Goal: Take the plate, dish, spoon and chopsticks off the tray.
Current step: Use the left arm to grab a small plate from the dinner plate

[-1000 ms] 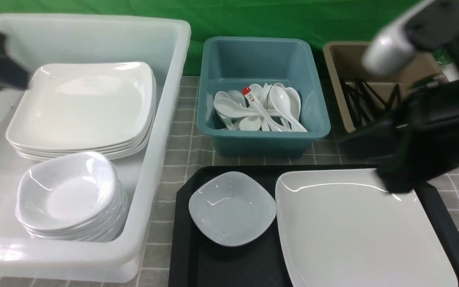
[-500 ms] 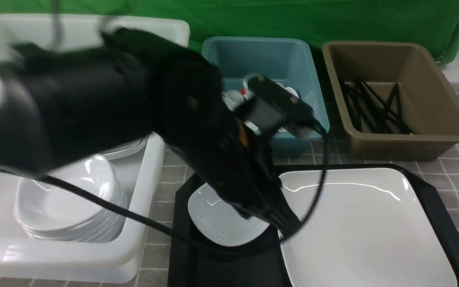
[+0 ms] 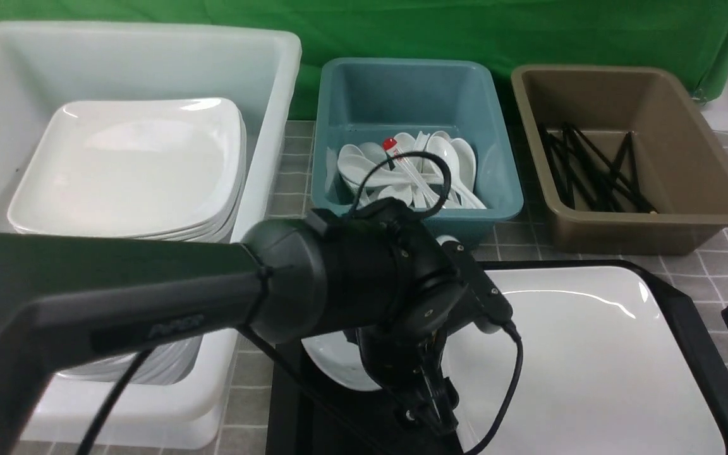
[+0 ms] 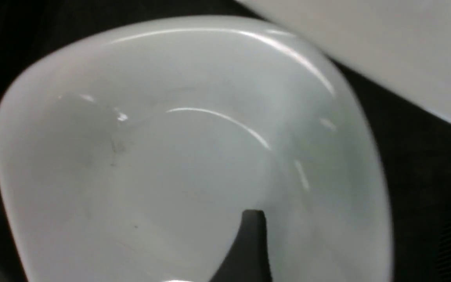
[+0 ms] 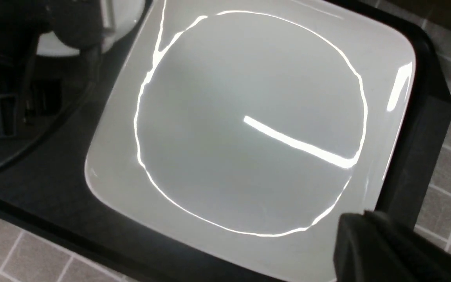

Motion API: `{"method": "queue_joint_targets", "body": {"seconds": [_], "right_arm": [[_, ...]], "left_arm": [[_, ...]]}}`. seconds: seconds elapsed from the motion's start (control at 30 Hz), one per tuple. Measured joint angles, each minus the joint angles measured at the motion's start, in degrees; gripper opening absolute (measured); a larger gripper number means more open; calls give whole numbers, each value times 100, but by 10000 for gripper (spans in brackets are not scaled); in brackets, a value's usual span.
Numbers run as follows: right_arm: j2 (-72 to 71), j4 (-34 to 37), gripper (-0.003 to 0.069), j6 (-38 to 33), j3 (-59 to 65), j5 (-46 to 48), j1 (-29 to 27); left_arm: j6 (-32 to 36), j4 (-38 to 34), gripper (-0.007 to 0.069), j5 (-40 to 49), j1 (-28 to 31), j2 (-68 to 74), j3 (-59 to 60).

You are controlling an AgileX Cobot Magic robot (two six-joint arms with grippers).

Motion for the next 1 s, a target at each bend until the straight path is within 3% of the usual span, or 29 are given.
{"method": "queue_joint_targets", "body": {"seconds": [0.13, 0.2, 0.27, 0.33, 0.5, 0.73, 1.0], "right_arm": [[0, 116, 22, -5, 0, 0, 0], [0, 199, 22, -5, 0, -22, 0], [0, 239, 22, -5, 0, -29, 0], [0, 302, 22, -5, 0, -63, 0], [0, 401, 22, -29, 0, -83, 0], [0, 644, 22, -83, 9, -257, 0], [0, 1270, 22, -424, -193, -274, 0]], "left_arm": [[-157, 229, 566, -48, 0, 82, -5], [-199, 303, 513, -183, 6, 109, -5], [-227, 315, 448, -275, 19, 114, -5], [-295, 294, 289, -342, 92, 114, -5], [-304, 274, 114, -375, 167, 87, -43], [-288, 160, 108, -37, 186, -5, -171], [-314, -359, 31, 864, 199, -729, -717]]}}
